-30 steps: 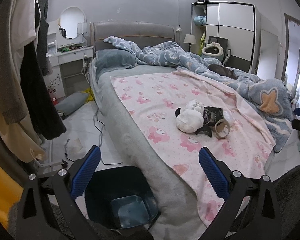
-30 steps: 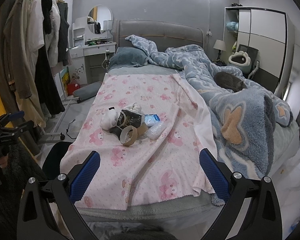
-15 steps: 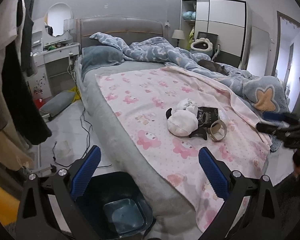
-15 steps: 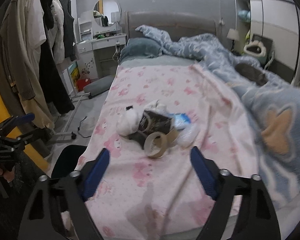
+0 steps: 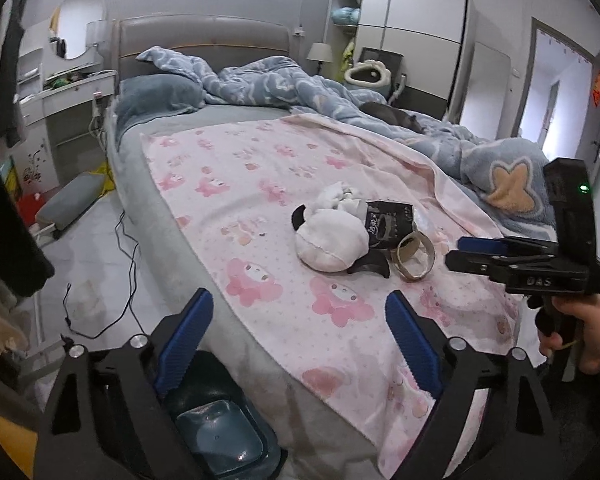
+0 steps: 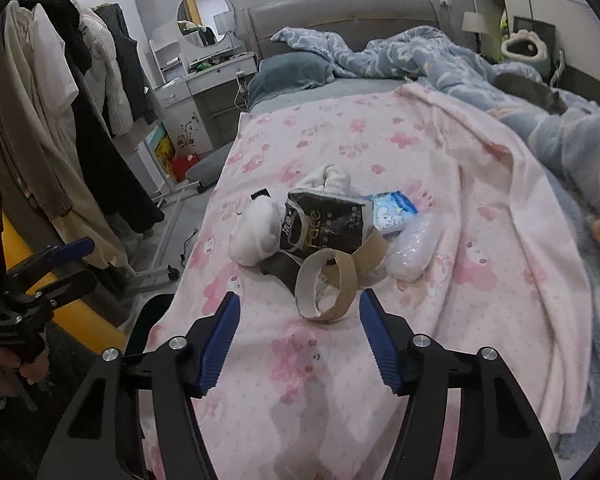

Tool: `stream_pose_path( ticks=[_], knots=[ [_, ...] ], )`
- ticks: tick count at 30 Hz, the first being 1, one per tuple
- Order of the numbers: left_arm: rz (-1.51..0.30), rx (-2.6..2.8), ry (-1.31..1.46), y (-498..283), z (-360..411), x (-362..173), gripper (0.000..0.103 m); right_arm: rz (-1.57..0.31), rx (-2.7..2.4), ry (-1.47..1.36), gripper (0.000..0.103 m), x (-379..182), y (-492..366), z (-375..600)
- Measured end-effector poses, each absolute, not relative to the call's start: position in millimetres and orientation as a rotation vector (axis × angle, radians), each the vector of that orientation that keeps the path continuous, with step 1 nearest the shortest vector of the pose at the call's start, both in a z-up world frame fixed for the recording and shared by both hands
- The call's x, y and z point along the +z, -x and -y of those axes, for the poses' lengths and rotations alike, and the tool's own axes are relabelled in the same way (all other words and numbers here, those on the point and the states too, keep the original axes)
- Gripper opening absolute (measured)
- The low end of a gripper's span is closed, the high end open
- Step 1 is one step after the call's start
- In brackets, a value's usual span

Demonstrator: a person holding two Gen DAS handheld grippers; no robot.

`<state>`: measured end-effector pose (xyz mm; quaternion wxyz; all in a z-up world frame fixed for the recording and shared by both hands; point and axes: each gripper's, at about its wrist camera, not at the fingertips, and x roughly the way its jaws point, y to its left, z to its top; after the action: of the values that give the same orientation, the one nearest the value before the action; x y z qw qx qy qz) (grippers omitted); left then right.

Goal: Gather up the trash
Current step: 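Grasp the white cloth ball with the left gripper while the right gripper grasps the brown tape roll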

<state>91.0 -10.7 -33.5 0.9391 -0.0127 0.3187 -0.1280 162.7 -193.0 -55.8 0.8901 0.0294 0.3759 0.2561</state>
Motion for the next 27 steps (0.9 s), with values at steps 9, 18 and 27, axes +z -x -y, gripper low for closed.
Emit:
stream_pose_path(
  ticks=[9, 18, 27],
  knots=[
    [-0.672, -0.343, -0.028, -124.1, 17.8, -45.6, 0.079, -0.854, 0.555, -0.22, 0.054, -83.1, -199.6, 208.6],
    [-0.714, -0.437, 0.007, -162.7, 21.6, -61.4, 0.075, -0.893, 0.586, -0.289, 0.029, -92.8, -207.5, 208.4],
    [-0.779, -0.49, 0.132, -191.3, 29.6, -80.2, 0.075, -0.875, 0.614, -0.278, 0.018, -98.7, -204.6, 198.6]
  ],
)
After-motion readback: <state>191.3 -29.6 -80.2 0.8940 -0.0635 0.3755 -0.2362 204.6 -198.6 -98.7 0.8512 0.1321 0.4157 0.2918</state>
